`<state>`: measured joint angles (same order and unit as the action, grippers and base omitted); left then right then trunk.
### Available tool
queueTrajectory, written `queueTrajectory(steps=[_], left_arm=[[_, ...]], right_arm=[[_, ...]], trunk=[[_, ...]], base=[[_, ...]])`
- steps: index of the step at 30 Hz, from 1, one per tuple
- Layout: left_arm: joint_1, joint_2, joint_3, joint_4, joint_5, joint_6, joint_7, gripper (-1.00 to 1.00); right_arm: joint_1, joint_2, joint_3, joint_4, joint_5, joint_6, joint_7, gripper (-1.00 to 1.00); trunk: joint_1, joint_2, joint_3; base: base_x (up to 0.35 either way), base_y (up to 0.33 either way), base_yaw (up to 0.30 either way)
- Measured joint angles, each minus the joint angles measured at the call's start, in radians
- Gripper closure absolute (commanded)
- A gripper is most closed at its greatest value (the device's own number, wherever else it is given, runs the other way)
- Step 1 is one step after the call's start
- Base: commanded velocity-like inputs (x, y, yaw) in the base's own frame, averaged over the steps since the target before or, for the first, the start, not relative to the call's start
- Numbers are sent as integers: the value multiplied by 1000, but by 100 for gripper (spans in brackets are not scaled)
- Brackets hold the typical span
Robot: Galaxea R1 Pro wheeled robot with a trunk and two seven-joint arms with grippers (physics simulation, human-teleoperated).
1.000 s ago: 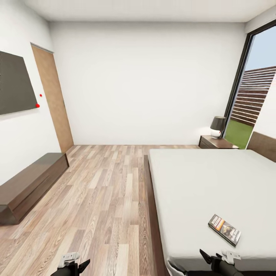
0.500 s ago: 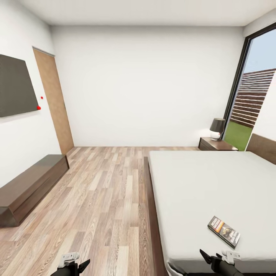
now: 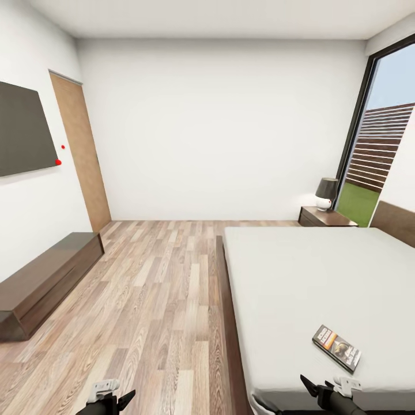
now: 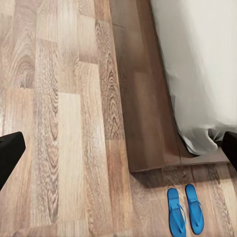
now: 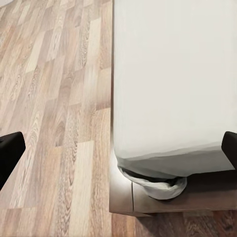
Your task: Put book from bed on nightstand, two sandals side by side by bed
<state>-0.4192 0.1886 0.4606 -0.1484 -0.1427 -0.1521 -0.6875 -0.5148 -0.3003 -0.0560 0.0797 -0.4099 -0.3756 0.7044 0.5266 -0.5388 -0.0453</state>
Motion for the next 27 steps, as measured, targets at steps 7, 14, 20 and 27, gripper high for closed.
queueTrajectory(steps=[7,14,20,27], left_arm=[[0,0,0,0,0,-1,1,-100],[0,0,0,0,0,0,0,-100],[0,0,0,0,0,-1,0,-100],[0,0,0,0,0,-1,0,-100]], right_arm=[[0,0,0,0,0,0,0,-100],[0,0,0,0,0,0,0,-100],[0,0,0,0,0,0,0,-100],[0,0,0,0,0,0,0,-100]], trunk=[[0,0,0],[1,0,0],[0,0,0],[0,0,0]], base=[[-23,0,0],[-274,0,0],[-84,0,0],[-7,0,0]])
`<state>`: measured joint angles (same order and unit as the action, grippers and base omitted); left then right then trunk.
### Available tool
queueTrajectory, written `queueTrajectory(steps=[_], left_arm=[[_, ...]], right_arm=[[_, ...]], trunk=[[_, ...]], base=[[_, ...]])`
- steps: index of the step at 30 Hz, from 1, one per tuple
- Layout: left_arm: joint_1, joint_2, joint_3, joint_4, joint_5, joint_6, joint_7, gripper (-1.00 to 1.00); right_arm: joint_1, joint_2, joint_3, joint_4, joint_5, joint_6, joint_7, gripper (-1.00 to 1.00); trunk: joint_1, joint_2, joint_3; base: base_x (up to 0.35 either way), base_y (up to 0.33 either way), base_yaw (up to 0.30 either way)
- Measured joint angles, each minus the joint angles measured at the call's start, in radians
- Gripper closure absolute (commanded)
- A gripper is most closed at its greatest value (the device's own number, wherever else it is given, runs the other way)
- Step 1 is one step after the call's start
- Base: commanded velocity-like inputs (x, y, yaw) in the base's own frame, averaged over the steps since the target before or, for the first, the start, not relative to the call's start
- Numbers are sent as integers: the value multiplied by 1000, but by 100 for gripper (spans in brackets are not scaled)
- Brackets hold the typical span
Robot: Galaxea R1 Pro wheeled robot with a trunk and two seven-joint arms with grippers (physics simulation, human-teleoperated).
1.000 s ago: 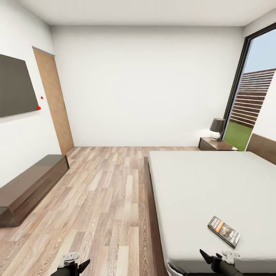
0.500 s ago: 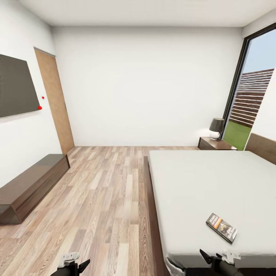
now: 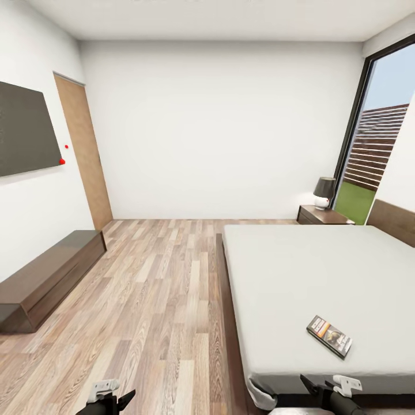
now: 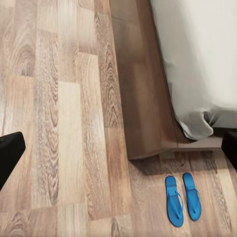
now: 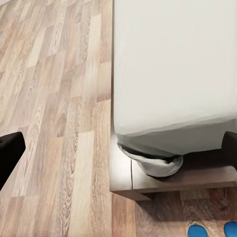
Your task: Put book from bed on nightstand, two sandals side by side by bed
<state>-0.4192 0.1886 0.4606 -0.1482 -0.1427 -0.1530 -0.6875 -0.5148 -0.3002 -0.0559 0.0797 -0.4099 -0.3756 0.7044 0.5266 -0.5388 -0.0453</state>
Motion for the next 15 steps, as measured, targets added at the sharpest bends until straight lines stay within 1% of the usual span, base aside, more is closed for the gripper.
queueTrajectory(steps=[7,12,15], left_arm=[[0,0,0,0,0,0,1,-100],[0,0,0,0,0,0,0,-100],[0,0,0,0,0,0,0,-100]], right_arm=[[0,0,0,0,0,0,0,-100],[0,0,0,0,0,0,0,-100],[0,0,0,0,0,0,0,-100]], trunk=[[0,0,0],[0,0,0],[0,0,0]], base=[[-4,0,0],[-177,0,0],[-92,0,0]])
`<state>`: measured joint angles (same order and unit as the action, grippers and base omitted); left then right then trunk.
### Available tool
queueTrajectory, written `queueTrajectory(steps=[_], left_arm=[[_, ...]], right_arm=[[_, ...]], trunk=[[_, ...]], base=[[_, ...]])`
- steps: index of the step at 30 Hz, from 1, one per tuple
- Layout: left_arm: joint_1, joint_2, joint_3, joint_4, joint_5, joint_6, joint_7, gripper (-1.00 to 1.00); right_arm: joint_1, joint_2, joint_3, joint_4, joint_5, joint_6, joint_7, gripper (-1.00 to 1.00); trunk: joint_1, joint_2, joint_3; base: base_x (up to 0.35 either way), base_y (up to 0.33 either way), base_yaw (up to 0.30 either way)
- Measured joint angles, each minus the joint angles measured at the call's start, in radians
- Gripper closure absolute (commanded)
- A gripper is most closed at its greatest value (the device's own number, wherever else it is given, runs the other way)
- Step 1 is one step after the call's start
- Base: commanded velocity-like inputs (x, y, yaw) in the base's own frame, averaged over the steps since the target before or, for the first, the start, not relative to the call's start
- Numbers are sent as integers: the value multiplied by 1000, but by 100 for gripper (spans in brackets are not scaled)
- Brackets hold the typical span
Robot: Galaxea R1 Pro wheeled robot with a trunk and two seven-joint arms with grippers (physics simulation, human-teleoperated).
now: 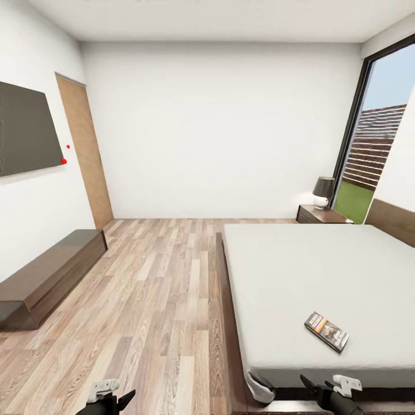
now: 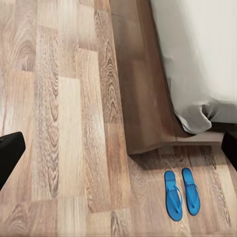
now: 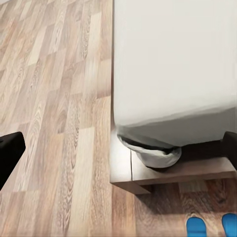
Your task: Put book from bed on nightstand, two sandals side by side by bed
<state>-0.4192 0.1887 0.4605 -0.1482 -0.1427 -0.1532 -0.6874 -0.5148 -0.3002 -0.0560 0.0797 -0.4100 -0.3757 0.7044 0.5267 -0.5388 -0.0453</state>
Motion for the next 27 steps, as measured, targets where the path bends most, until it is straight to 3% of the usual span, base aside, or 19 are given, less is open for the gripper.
queueTrajectory(steps=[8,27], left_arm=[[0,-1,-1,-1,0,0,1,-100],[0,-2,-1,-1,0,0,1,-100]], right_arm=[[0,0,0,0,0,0,0,-100],[0,0,0,0,0,-1,0,-100]], trunk=[[0,0,0],[0,0,0]], base=[[-15,-24,0],[0,-270,0]])
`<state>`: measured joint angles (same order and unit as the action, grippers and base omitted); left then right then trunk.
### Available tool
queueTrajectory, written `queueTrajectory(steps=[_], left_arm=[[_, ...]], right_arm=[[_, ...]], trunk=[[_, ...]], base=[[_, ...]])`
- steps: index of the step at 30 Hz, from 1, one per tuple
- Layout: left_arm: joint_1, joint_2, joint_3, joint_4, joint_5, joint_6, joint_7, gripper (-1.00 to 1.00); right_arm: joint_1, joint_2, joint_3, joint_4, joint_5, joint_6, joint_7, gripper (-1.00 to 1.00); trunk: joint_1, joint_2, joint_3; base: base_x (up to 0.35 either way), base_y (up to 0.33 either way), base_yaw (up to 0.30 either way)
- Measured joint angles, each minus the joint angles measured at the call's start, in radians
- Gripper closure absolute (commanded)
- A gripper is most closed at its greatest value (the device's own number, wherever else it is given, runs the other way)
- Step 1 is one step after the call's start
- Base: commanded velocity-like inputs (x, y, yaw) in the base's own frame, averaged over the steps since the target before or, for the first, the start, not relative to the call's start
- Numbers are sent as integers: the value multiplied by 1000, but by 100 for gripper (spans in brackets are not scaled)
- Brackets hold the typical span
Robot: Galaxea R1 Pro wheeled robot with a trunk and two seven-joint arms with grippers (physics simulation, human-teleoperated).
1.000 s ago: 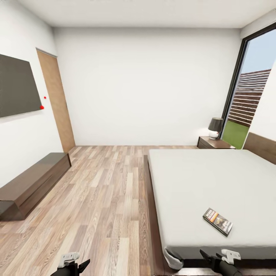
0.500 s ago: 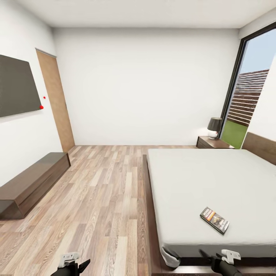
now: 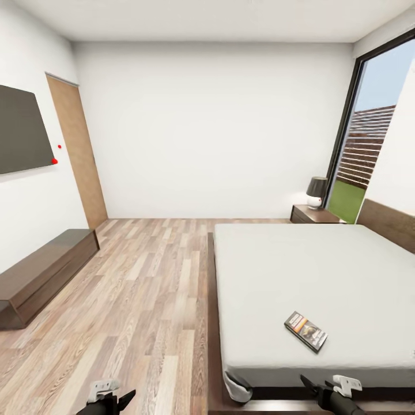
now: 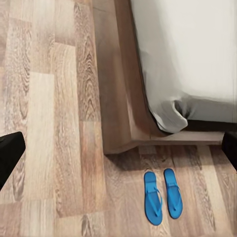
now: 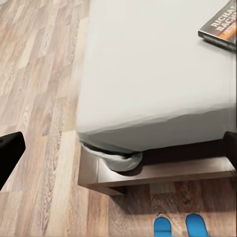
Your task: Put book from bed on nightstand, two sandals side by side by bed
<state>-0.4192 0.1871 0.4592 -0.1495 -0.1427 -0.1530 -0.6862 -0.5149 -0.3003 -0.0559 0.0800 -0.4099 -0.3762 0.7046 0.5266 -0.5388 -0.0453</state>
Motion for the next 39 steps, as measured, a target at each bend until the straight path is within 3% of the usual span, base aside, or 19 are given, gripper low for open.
queueTrajectory(steps=[39], left_arm=[[0,0,0,1,0,1,0,-100]], right_arm=[[0,0,0,0,0,0,0,-100]], trunk=[[0,0,0]], base=[[0,-285,0]])
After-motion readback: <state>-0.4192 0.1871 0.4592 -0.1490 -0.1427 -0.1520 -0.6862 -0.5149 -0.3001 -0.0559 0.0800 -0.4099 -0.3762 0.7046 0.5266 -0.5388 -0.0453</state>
